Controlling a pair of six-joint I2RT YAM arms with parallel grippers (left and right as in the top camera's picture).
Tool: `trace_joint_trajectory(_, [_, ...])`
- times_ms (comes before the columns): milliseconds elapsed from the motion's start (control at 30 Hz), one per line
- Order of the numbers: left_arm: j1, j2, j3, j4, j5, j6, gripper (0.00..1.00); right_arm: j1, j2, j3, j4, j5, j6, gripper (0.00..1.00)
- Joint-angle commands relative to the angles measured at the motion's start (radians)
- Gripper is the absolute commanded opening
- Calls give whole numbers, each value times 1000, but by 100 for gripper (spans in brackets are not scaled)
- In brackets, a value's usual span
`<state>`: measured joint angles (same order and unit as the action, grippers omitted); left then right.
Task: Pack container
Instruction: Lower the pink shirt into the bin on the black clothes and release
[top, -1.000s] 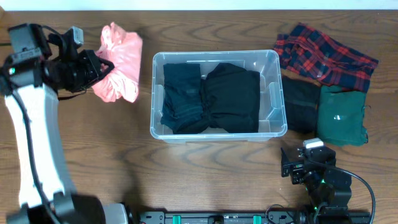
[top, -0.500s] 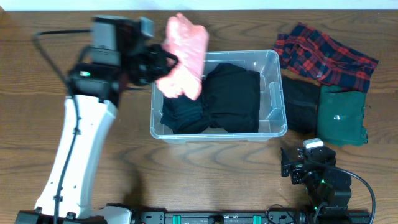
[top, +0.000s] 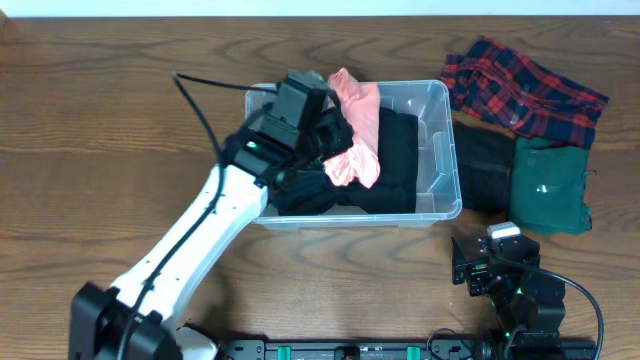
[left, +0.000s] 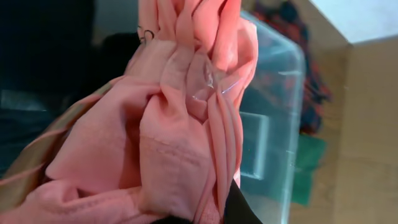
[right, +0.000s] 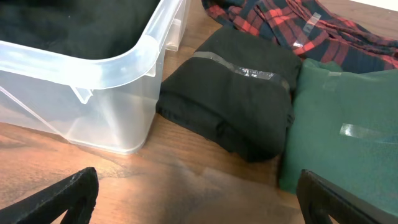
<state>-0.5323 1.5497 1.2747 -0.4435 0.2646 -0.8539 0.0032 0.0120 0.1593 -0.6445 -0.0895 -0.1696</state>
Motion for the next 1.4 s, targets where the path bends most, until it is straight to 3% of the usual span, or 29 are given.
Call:
trace_joint_trajectory(0, [1, 27, -53, 57, -49, -85, 6, -4, -6, -4, 1, 7, -8, 99])
trace_joint_trajectory(233, [-1, 64, -174, 162, -29, -151, 6, -4, -6, -4, 1, 7, -8, 99])
trace_joint_trajectory(267, [-1, 64, -183, 162, -29, -151, 13, -4, -6, -4, 1, 7, -8, 99])
trace_joint_trajectory(333, [-1, 64, -187, 159, -19, -146, 49, -4, -6, -4, 1, 7, -8, 99])
trace_joint_trajectory(400, [-1, 63, -187, 160, -3, -117, 93, -4, -6, -4, 1, 7, -8, 99])
trace_joint_trajectory(433, [2, 60, -187, 159, 5, -98, 95, -4, -6, -4, 1, 7, -8, 99])
trace_joint_trajectory(700, [125, 7, -186, 150, 95, -6, 95, -4, -6, -4, 1, 7, -8, 99])
trace_joint_trajectory(733, [143, 2, -186, 150, 105, -2, 88, -4, -6, -4, 1, 6, -8, 99])
trace_joint_trajectory(800, [171, -5, -186, 169, 146, 30, 64, -4, -6, -4, 1, 6, -8, 99])
trace_joint_trajectory(867, [187, -6, -186, 223, 212, 167, 31, -4, -6, -4, 1, 7, -8, 99])
trace_joint_trajectory(967, [187, -12, -182, 242, 233, 370, 14, -4, -6, -4, 1, 7, -8, 99])
trace_joint_trajectory(1100, [189, -19, -182, 201, 198, 465, 15, -4, -6, -4, 1, 7, -8, 99])
trace_joint_trajectory(1233, [182, -19, -182, 136, 192, 467, 55, -4, -6, -4, 1, 7, -8, 99])
trace_joint_trajectory(1367, [175, -19, -182, 21, 183, 468, 64, -4, -6, -4, 1, 7, -8, 99])
